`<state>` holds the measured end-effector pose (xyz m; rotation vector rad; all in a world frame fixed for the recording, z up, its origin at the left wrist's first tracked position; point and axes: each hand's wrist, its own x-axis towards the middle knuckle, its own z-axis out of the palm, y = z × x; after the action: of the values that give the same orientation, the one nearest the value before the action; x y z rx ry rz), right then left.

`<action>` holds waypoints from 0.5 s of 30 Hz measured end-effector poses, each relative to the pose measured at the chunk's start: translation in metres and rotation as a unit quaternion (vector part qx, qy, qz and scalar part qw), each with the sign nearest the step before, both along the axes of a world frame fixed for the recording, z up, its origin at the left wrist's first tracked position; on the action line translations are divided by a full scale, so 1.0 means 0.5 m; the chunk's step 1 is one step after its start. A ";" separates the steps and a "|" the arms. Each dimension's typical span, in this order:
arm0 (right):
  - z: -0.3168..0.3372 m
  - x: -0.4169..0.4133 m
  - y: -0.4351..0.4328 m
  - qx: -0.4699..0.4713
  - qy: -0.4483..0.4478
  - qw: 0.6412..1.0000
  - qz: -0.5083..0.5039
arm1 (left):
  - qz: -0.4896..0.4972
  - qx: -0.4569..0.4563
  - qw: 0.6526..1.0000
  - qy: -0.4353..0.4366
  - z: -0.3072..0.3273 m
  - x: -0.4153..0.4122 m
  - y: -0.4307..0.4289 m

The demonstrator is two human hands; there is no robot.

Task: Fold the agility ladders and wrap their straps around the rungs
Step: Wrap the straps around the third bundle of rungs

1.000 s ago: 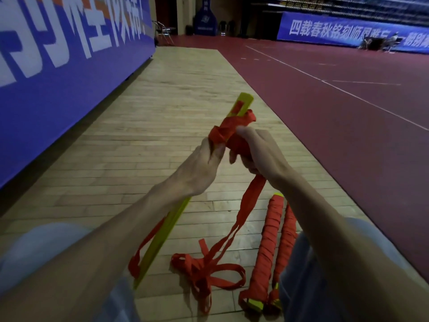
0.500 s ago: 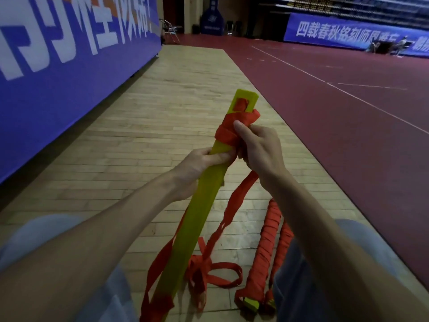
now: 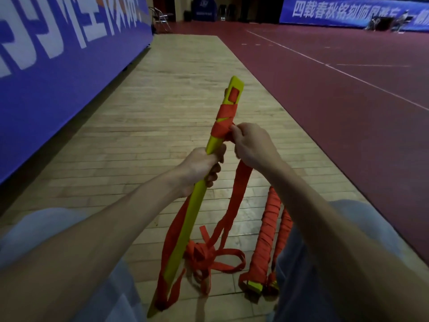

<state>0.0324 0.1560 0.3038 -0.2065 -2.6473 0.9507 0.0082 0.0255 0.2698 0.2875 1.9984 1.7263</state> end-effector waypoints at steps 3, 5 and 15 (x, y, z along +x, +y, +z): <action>0.000 0.005 -0.003 -0.037 -0.063 0.997 0.028 | 0.033 -0.080 0.995 0.050 -0.006 -0.002 0.009; -0.004 0.006 0.001 -0.022 -0.106 0.993 0.048 | 0.032 -0.152 0.985 0.072 -0.010 -0.001 0.014; 0.017 0.021 0.061 -0.213 -0.091 0.972 0.034 | -0.031 -0.218 0.909 0.354 -0.019 -0.015 0.002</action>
<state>0.0429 0.1864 0.3123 -0.3149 -2.5887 1.5879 0.0005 0.0265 0.2603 0.9076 2.7710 1.1589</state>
